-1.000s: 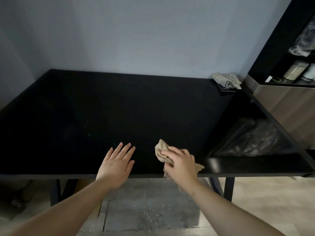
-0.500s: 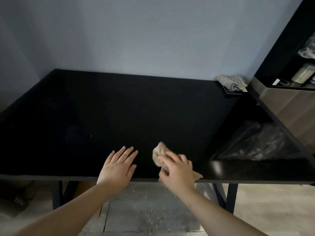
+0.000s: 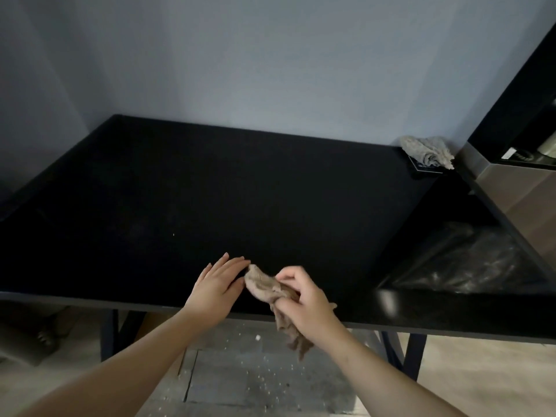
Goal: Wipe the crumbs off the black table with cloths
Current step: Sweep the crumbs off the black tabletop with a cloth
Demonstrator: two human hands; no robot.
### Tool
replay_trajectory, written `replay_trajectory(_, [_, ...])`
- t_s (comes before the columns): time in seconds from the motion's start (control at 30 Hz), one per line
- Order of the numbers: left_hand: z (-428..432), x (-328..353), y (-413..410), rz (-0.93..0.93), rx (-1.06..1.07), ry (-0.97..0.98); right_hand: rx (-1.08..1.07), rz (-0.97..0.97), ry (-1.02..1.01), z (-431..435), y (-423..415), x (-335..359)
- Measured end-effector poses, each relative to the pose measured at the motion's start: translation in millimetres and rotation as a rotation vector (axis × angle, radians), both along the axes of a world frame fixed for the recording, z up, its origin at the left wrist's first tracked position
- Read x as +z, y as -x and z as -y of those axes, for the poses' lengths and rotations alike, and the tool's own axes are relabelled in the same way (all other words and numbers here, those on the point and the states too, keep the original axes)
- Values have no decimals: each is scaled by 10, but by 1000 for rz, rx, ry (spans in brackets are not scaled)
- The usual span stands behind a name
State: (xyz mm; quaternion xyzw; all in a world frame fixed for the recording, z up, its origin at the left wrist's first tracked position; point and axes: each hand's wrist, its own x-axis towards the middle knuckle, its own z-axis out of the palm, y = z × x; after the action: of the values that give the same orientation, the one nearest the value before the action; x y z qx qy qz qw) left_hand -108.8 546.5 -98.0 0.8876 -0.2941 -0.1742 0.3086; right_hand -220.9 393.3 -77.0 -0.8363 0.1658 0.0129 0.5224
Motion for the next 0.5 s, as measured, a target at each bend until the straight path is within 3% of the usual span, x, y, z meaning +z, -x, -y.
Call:
replay_trajectory(0.13, [11, 280, 116, -447, 120, 481, -74, 82, -390, -21, -43, 207])
replay_trajectory(0.2, [-1, 333, 145, -453, 173, 550, -11, 56, -420, -66, -16, 248])
replay_trajectory(0.33, [-71, 401, 193, -423, 253, 583, -18, 33, -259, -77, 48, 250])
replay_trajectory(0.43, [-81, 471, 269, -373, 216, 600, 23, 12, -363, -67, 103, 295])
replay_trajectory(0.5, [-79, 496, 306, -367, 167, 588, 159, -26, -206, -60, 130, 323])
